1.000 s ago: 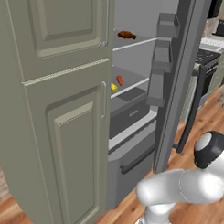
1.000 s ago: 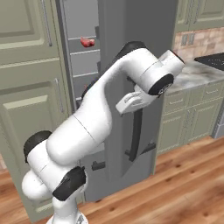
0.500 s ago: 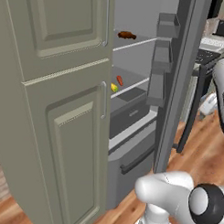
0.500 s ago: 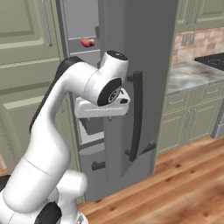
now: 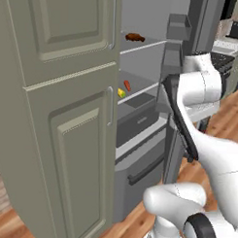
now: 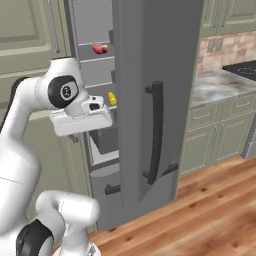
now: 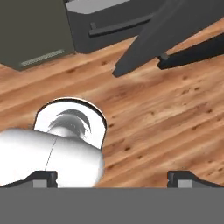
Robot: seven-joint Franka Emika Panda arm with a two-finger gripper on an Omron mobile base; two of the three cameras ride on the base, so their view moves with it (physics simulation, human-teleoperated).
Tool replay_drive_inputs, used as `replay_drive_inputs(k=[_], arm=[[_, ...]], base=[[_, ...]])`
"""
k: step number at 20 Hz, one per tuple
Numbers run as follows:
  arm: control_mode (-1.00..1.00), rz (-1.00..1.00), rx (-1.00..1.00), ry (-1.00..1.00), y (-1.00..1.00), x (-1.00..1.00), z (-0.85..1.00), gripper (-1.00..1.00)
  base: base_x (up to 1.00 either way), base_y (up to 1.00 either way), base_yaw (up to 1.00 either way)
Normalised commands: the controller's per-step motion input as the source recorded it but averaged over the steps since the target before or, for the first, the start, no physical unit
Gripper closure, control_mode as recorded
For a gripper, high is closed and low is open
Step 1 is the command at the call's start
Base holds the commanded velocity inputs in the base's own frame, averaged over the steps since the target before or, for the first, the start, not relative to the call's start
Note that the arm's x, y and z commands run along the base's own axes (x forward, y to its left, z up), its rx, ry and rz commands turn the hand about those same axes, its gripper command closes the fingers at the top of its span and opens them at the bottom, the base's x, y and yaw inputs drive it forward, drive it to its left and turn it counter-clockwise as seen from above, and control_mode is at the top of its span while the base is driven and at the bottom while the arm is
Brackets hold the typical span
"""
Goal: Gather the corn and carrot from the fridge and place them on a tray on the dining counter. Then gather the chicken drumstick and steak from the fridge and place them on the other tray.
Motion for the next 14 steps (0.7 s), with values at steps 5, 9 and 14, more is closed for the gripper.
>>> replay_drive_inputs(k=[5, 9, 14], arm=[[-1.0, 0.18, -0.64, 0.2, 0.5, 0.26, -0.64, -1.0], [-1.0, 0.14, -0.11, 0.12, 0.09, 0.36, -0.01, -1.0], [-1.0, 0.01, -0.01, -0.05, 0.0, 0.43, -0.16, -1.0]], base=[[0.0, 0.0, 0.0], [0.0, 0.0, 0.0], [0.0, 0.0, 0.0]])
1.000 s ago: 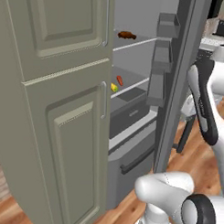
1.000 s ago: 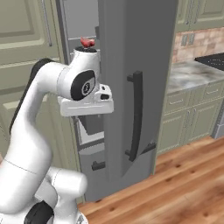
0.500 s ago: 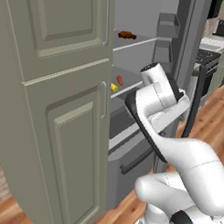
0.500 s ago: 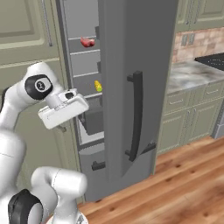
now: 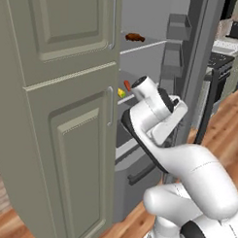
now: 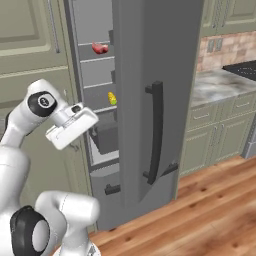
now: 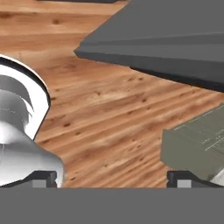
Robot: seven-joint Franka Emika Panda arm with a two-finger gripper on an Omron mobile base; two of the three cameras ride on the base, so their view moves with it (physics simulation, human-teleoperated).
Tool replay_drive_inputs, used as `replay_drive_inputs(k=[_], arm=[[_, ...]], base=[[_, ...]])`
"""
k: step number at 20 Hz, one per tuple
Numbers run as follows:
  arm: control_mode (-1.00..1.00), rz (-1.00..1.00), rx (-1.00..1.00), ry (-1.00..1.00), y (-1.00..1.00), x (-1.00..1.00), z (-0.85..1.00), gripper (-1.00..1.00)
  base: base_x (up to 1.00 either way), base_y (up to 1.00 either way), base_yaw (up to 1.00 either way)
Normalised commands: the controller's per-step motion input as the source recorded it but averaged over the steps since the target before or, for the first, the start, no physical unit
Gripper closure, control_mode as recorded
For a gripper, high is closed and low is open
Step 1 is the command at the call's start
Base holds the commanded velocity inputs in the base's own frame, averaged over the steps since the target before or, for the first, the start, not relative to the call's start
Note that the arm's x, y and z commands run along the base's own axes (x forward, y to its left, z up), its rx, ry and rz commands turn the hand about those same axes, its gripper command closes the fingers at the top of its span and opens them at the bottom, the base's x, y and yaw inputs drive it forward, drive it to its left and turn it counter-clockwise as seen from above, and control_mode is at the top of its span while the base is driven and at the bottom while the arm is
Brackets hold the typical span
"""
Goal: Gather the corn and carrot from the fridge and place them on a tray on the dining counter. Then gather the chicken drumstick and steak from the fridge and place them on the other tray.
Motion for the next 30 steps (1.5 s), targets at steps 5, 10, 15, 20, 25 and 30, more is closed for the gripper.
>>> replay_drive_inputs(k=[5, 10, 15, 20, 25, 30], arm=[[-1.0, 0.1, 0.0, 0.0, 0.0, 0.71, 0.0, -1.0], [-1.0, 0.09, -0.13, 0.01, -0.07, 0.56, -0.18, -1.0], [-1.0, 0.26, -0.2, 0.21, -0.39, 0.32, -0.11, -1.0], [-1.0, 0.32, -0.28, 0.47, -0.53, 0.2, 0.18, -1.0], [-1.0, 0.08, -0.16, 0.56, -0.38, 0.43, 0.35, -1.0], [-1.0, 0.04, -0.19, 0.46, 0.02, 0.62, 0.31, -1.0]], base=[[0.0, 0.0, 0.0], [0.0, 0.0, 0.0], [0.0, 0.0, 0.0], [0.0, 0.0, 0.0], [0.0, 0.0, 0.0], [0.0, 0.0, 0.0]])
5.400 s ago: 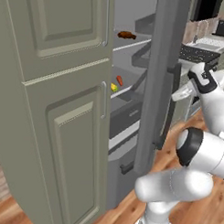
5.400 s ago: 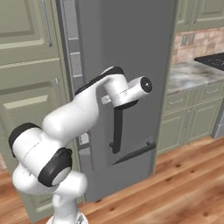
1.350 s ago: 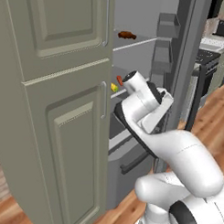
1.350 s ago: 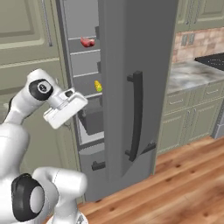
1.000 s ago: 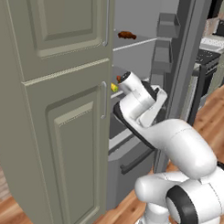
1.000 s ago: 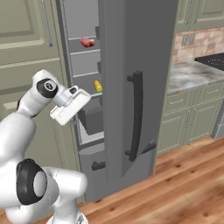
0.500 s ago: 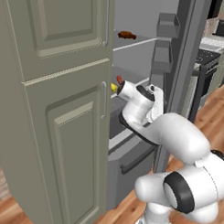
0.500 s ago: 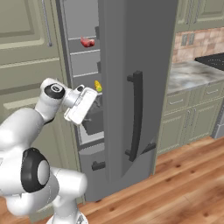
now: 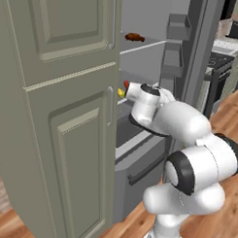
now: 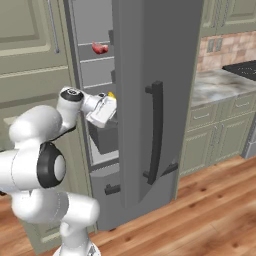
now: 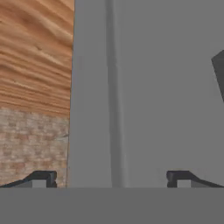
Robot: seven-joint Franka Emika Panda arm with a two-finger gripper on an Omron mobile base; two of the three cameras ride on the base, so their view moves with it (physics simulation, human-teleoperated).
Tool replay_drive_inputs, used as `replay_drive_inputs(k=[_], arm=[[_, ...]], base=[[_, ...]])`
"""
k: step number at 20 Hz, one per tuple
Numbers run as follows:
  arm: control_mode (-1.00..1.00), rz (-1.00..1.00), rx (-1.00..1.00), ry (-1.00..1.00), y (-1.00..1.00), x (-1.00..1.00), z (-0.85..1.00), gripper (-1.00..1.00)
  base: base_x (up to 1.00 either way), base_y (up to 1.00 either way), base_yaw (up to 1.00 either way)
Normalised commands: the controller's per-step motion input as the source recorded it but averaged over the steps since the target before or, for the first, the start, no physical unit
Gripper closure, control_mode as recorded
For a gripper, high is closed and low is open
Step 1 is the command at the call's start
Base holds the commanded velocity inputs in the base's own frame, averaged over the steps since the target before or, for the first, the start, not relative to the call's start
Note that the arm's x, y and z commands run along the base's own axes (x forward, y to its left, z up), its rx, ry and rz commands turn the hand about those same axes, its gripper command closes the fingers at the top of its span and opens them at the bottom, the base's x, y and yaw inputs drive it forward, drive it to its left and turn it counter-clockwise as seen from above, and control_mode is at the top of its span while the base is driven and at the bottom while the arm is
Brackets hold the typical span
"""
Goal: Gather the corn and carrot from the fridge and place them on a tray on the dining counter. Then gather the chicken drumstick and steak from the fridge and place them on the other tray.
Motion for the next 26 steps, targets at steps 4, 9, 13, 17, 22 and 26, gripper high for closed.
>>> replay_drive_inputs(k=[4, 9, 13, 17, 22, 26], arm=[[-1.0, 0.0, -0.18, 0.23, -0.09, -0.24, 0.34, -1.0], [-1.0, -0.03, -0.23, 0.25, -0.84, -0.9, 0.03, -1.0], [-1.0, -0.06, -0.28, 0.28, -1.0, -1.0, -0.02, -1.0], [-1.0, -0.03, -0.11, 0.2, -1.0, -0.93, -0.03, -1.0], [-1.0, 0.0, 0.23, 0.14, -1.0, -0.13, 0.17, -1.0], [-1.0, 0.0, 0.39, 0.0, -1.0, 0.26, 0.26, -1.0]], base=[[0.0, 0.0, 0.0], [0.0, 0.0, 0.0], [0.0, 0.0, 0.0], [0.0, 0.0, 0.0], [0.0, 0.0, 0.0], [0.0, 0.0, 0.0]])
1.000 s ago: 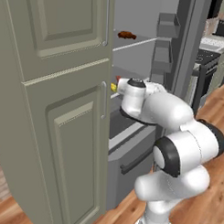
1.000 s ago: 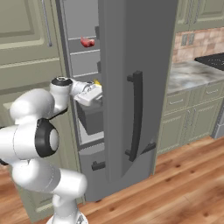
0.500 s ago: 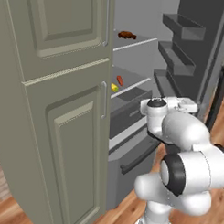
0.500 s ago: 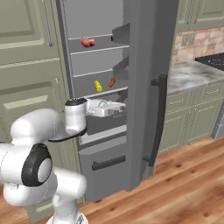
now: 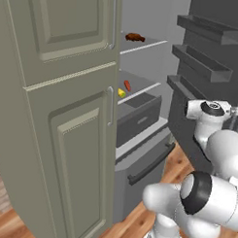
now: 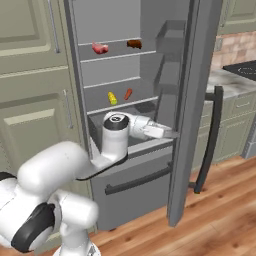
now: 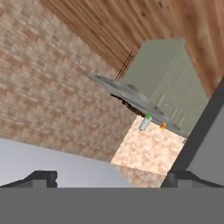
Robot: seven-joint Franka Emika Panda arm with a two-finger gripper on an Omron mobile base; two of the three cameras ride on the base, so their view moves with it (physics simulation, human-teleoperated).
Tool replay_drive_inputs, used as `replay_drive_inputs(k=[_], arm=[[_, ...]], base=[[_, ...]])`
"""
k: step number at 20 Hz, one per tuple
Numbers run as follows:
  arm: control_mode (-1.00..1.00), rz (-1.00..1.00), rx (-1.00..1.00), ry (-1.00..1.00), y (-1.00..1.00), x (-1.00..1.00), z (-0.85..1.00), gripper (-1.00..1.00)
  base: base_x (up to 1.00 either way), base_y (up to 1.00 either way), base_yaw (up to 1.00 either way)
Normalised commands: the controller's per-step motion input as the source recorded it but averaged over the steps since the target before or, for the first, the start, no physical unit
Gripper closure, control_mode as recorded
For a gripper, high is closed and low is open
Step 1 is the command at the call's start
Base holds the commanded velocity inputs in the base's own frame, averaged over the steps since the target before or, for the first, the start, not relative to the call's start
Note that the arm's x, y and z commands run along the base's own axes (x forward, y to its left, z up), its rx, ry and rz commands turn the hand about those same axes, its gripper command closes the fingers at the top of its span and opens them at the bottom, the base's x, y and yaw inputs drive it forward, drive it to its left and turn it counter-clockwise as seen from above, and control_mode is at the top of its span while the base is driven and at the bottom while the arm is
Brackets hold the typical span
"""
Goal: Gather the corn and carrot from the fridge and place them on a tray on the dining counter. Then gather the chicken drumstick and steak from the fridge and place them on the other tray.
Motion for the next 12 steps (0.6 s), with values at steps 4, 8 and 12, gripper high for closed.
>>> replay_drive_inputs(k=[4, 8, 12], arm=[[-1.0, 0.0, 0.31, 0.0, -1.0, 0.73, 0.11, -1.0], [-1.0, 0.0, 0.53, -0.07, -1.0, 0.86, -0.23, -1.0], [-1.0, 0.0, 0.38, -0.27, -1.0, 0.78, -0.67, -1.0]], base=[[0.0, 0.0, 0.0], [0.0, 0.0, 0.0], [0.0, 0.0, 0.0]])
